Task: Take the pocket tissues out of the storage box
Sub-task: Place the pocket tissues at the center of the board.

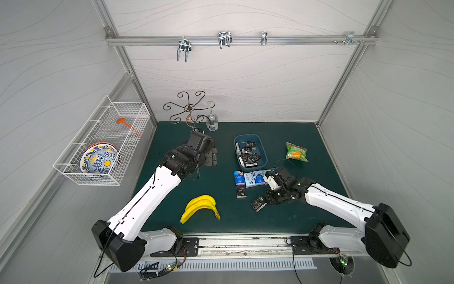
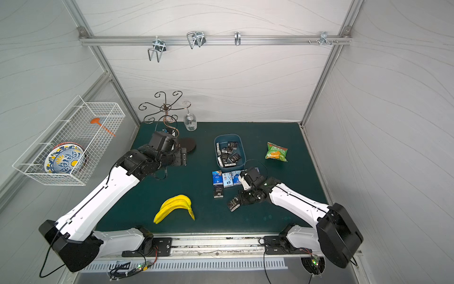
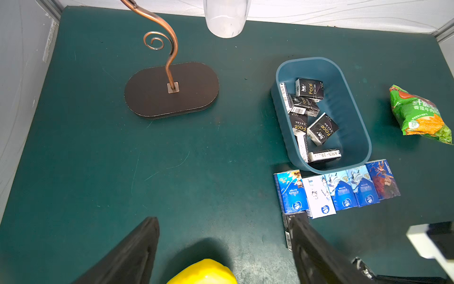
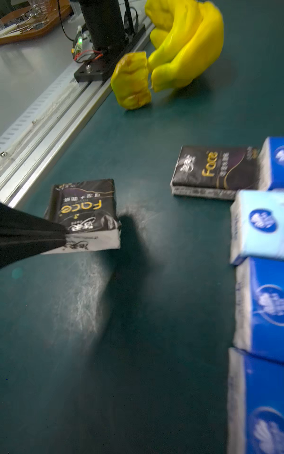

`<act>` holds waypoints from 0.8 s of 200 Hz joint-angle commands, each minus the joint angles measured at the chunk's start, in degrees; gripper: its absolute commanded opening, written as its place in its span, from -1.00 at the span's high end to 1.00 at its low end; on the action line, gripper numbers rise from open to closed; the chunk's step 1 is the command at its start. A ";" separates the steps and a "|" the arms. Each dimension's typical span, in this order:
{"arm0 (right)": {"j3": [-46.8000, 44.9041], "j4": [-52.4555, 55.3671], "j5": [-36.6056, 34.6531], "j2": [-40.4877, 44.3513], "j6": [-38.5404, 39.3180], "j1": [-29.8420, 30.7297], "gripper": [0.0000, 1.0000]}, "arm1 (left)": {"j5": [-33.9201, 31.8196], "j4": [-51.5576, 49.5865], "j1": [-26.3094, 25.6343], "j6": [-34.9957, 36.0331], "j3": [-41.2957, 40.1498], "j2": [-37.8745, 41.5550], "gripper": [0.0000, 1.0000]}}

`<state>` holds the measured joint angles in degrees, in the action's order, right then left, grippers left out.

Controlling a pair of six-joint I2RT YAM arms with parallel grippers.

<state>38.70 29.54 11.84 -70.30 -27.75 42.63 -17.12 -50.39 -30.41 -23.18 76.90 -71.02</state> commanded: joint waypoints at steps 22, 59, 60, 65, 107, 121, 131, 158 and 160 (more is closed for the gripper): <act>0.22 -4.60 -0.35 -4.05 0.39 0.30 0.98 | -0.01 0.38 0.18 -0.73 2.03 1.15 -0.75; 0.91 -2.25 -2.98 -3.50 0.54 0.17 0.63 | 0.09 0.73 0.18 -0.97 1.17 0.93 -0.75; 0.93 -2.18 -3.10 -3.38 0.48 0.17 0.61 | 0.08 0.73 0.18 -0.98 1.16 0.91 -0.75; 1.21 -1.41 -3.55 -2.84 0.33 0.18 0.54 | 0.17 0.82 0.18 -0.99 1.14 0.82 -0.75; 2.25 5.00 -6.18 4.70 -1.60 1.81 0.31 | 0.96 1.22 0.18 -0.99 1.41 0.48 -0.74; 0.70 5.04 -5.94 6.91 -3.02 3.57 0.30 | 1.17 1.24 0.18 -0.90 1.42 0.32 -0.74; -1.15 4.13 -5.48 7.61 -4.72 5.06 0.29 | 1.33 1.35 0.18 -0.75 1.42 0.19 -0.74; -6.52 -1.90 -4.10 6.73 -9.28 8.74 0.22 | 1.45 2.57 0.18 -0.46 0.79 -0.05 -0.75; -6.77 -2.33 -4.10 6.55 -9.59 8.90 0.22 | 1.47 2.58 0.18 -0.46 0.83 -0.12 -0.75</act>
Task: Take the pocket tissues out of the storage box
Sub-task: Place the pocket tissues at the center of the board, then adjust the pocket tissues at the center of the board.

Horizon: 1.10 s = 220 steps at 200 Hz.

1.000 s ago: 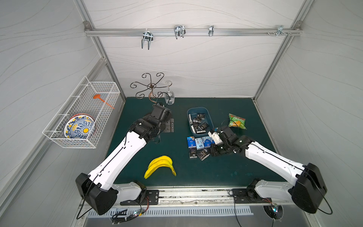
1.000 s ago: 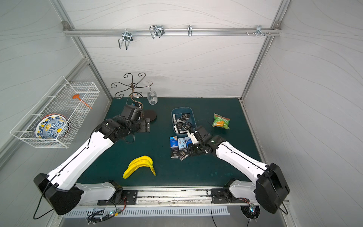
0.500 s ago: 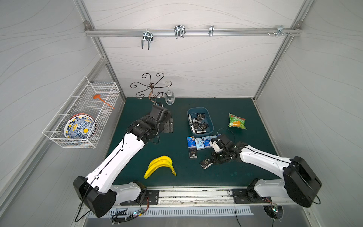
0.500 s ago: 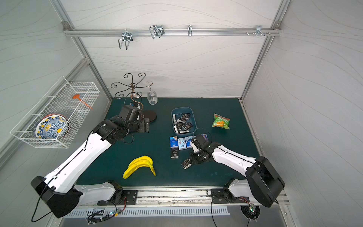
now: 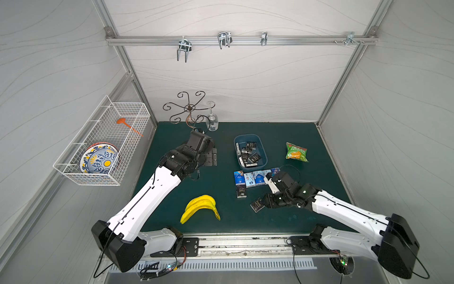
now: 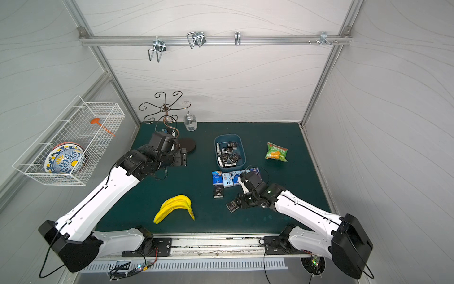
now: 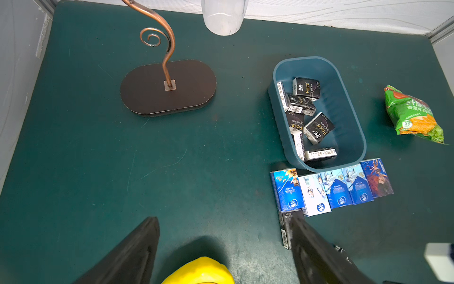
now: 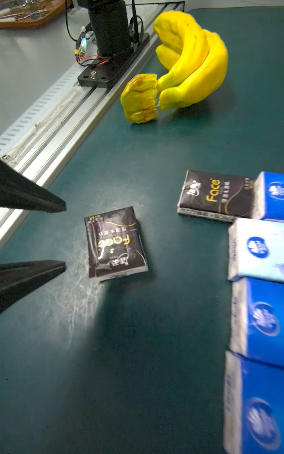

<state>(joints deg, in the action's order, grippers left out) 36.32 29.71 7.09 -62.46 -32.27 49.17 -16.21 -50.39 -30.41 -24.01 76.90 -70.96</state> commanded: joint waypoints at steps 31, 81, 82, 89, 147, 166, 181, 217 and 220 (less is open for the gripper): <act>-6.44 -8.30 0.19 -6.11 -6.84 3.20 0.22 | 1.18 2.31 0.18 0.27 1.85 -1.33 -0.74; -2.55 -8.66 -4.08 -12.78 -4.88 2.12 0.21 | 0.19 2.23 0.18 0.54 1.06 -0.26 -0.75; -2.51 -8.68 -4.09 -12.91 -4.85 2.01 0.21 | 0.16 2.27 0.18 0.54 1.10 -0.24 -0.75; -2.24 -8.91 -4.10 -13.56 -4.60 1.48 0.21 | 0.06 2.21 0.18 0.57 1.00 -0.29 -0.75; -1.21 -10.38 -3.49 -15.07 -3.59 -2.05 0.17 | -0.22 2.23 0.18 0.73 1.14 -0.56 -0.75; -0.44 -9.78 -3.36 -15.06 -2.99 -2.65 0.16 | -0.14 2.22 0.20 0.63 1.14 -0.74 -0.75; 0.06 -9.07 -3.53 -14.64 -2.62 -2.94 0.15 | -0.07 2.22 0.18 0.63 1.06 -0.76 -0.75; -1.12 -8.61 -2.23 -10.98 -3.94 -2.94 0.15 | -0.23 2.05 0.18 0.54 0.88 -0.48 -0.75; -1.33 -8.76 -1.91 -10.49 -4.27 -2.94 0.14 | -0.23 2.05 0.22 0.54 0.88 -0.46 -0.75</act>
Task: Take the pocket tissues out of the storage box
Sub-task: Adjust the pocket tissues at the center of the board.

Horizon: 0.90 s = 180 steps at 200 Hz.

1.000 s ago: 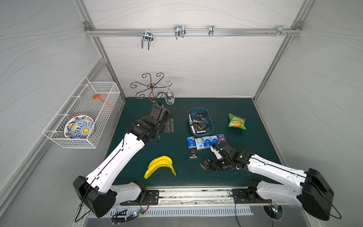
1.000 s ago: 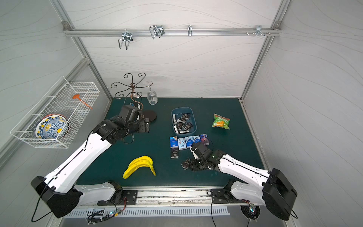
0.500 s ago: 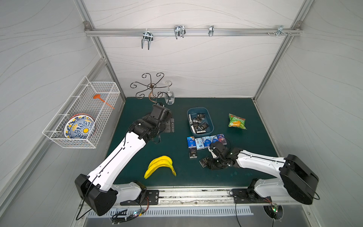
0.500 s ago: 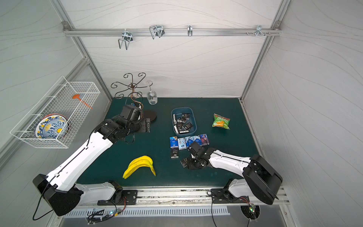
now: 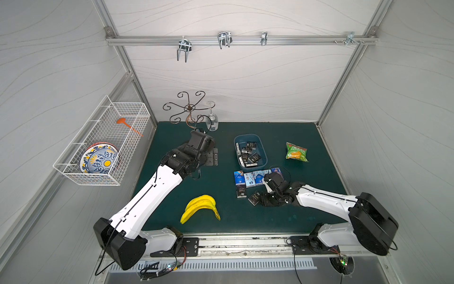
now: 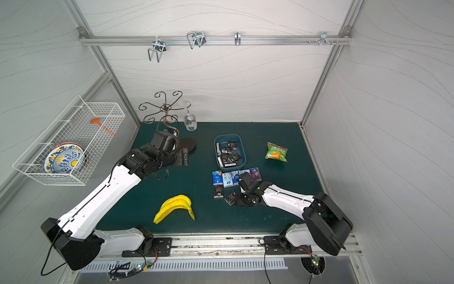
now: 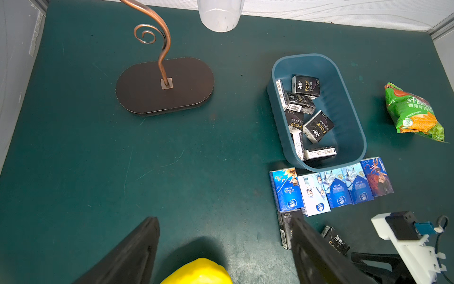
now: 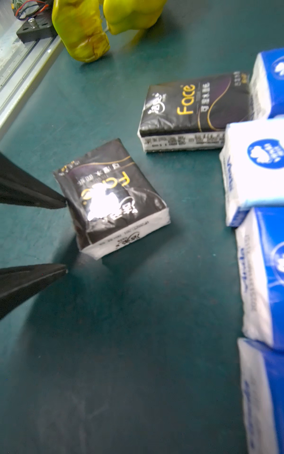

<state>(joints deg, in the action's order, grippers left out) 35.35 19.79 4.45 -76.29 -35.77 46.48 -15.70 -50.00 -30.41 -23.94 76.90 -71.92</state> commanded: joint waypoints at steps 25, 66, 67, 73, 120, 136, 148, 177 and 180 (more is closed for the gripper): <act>-2.72 -0.65 2.65 7.13 -5.04 -0.25 0.08 | -0.82 1.55 0.19 0.39 0.79 0.64 -0.75; -6.63 -7.57 2.92 10.13 -14.47 -0.22 0.04 | -0.37 2.01 0.18 0.30 0.35 0.62 -0.75; -6.71 -7.79 2.97 10.03 -14.66 -0.19 0.04 | -0.38 2.01 0.18 0.30 0.35 0.59 -0.75; -7.07 -8.83 3.16 9.57 -15.75 -0.17 0.04 | -0.34 2.09 0.18 0.30 0.36 0.64 -0.75; -10.03 -19.60 2.96 4.60 -22.67 -0.21 0.03 | -0.15 2.01 0.18 0.64 0.11 0.77 -0.75; -10.23 -21.08 2.28 3.96 -23.73 -0.16 0.02 | -0.16 2.09 0.18 0.65 -0.17 1.08 -0.75; -9.77 -21.00 1.88 3.45 -23.81 -0.16 0.02 | -0.38 2.01 0.18 0.74 -0.26 1.16 -0.75; -9.25 -21.58 1.52 1.67 -24.40 -0.25 0.02 | -0.32 2.09 0.18 0.66 -0.13 1.00 -0.75; -9.17 -21.75 1.53 1.39 -24.42 -0.25 0.02 | -0.32 2.10 0.20 0.65 -0.17 0.99 -0.75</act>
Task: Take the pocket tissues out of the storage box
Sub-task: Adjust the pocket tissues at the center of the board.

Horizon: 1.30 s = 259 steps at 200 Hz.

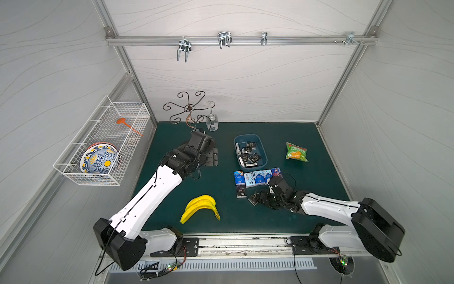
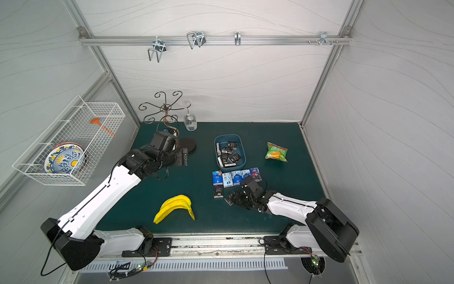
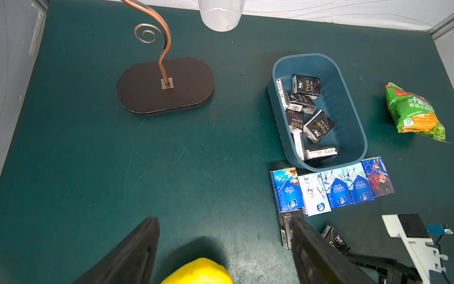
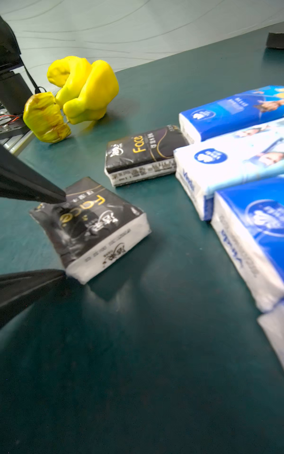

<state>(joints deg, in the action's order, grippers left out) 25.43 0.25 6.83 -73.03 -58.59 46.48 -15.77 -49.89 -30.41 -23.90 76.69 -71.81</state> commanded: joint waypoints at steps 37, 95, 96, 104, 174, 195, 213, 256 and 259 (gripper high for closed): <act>1.57 -3.26 -0.26 -6.42 -1.17 -0.64 0.04 | -0.29 1.90 0.21 0.61 0.05 0.77 -0.75; 0.50 -1.97 0.72 -6.20 2.00 -2.37 0.36 | -0.93 1.45 0.19 0.81 0.18 1.05 -0.75; 0.50 -1.90 0.68 -6.14 2.04 -2.41 0.37 | -0.93 1.46 0.19 0.80 0.20 1.05 -0.75; 0.34 -1.32 0.62 -5.42 2.73 -2.91 0.41 | -0.83 1.46 0.18 0.72 0.25 1.05 -0.75; 1.97 2.76 3.86 -2.41 12.79 -6.70 0.54 | -0.69 1.03 0.18 0.52 1.16 0.70 -0.75; 5.99 7.07 6.45 -5.64 20.77 -6.74 0.53 | -0.62 0.93 0.19 0.36 1.33 0.71 -0.75; 8.58 9.78 6.75 -8.70 25.11 -6.70 0.55 | -0.36 0.85 0.18 0.26 1.36 0.71 -0.75; 13.45 13.54 6.25 -12.31 31.13 -6.75 0.54 | -0.93 0.50 0.18 0.43 1.36 0.93 -0.75; 13.83 13.85 6.19 -12.55 31.66 -6.75 0.54 | -0.93 0.50 0.18 0.51 1.45 0.97 -0.75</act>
<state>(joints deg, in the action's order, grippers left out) 36.67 8.36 13.19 -83.72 -33.19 39.97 -15.86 -50.11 -30.41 -23.77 76.69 -71.77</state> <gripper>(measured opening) 0.228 0.875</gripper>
